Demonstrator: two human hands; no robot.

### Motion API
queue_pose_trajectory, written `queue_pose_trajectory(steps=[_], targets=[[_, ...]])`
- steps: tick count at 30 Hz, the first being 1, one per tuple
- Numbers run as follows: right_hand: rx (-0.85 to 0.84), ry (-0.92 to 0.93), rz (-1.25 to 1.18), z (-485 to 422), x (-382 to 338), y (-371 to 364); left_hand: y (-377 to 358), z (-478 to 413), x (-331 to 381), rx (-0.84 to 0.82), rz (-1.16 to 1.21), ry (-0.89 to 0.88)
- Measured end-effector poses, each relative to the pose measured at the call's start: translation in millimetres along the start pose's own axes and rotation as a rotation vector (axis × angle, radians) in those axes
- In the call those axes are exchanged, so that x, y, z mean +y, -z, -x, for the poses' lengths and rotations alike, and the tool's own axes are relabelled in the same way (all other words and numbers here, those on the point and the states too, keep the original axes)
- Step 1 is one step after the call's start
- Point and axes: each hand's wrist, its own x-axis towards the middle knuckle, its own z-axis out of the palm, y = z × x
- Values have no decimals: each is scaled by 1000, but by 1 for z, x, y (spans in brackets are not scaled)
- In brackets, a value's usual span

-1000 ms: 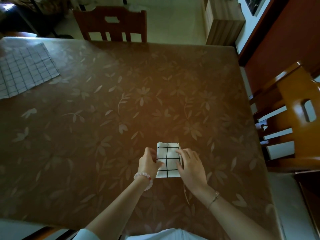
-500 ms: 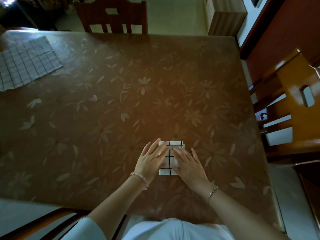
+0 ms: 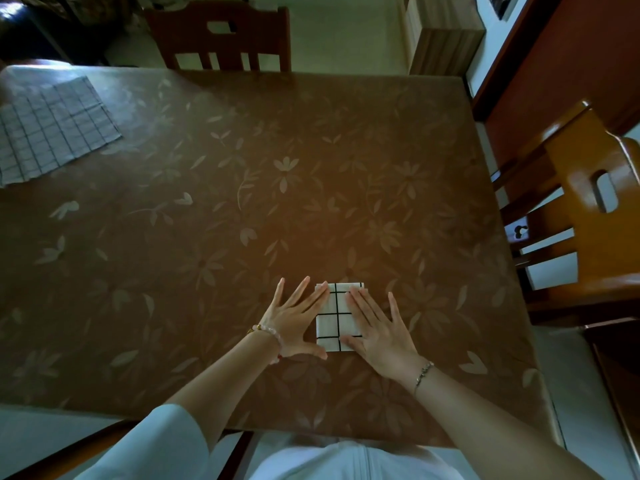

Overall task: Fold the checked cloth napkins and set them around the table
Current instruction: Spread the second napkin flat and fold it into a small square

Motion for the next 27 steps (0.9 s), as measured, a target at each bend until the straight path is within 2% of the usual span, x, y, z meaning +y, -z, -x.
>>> queue_pose_trajectory(steps=[3,6,8,9,12,13,16,21,27], targets=[[-24,-19,-5,0,0,1,0,0,1,4,32,11],[-28,41,-45,0,1,6,4,1,3,-10,125,18],[-46,24,-225,0,0,17,6,4,4,60,348,39],[-13,-20,-345,1,-2,23,8,7,6,156,502,72],[277,-293,-673,11,-7,37,14,18,24,518,1039,319],[306,-389,-743,13,-10,41,15,21,31,568,1200,432],[194,-591,-926,21,-19,45,15,23,43,462,1458,636],[108,-684,-1101,19,-26,45,13,19,54,288,1542,572],[101,-706,-1232,21,-29,49,9,8,58,280,1454,603]])
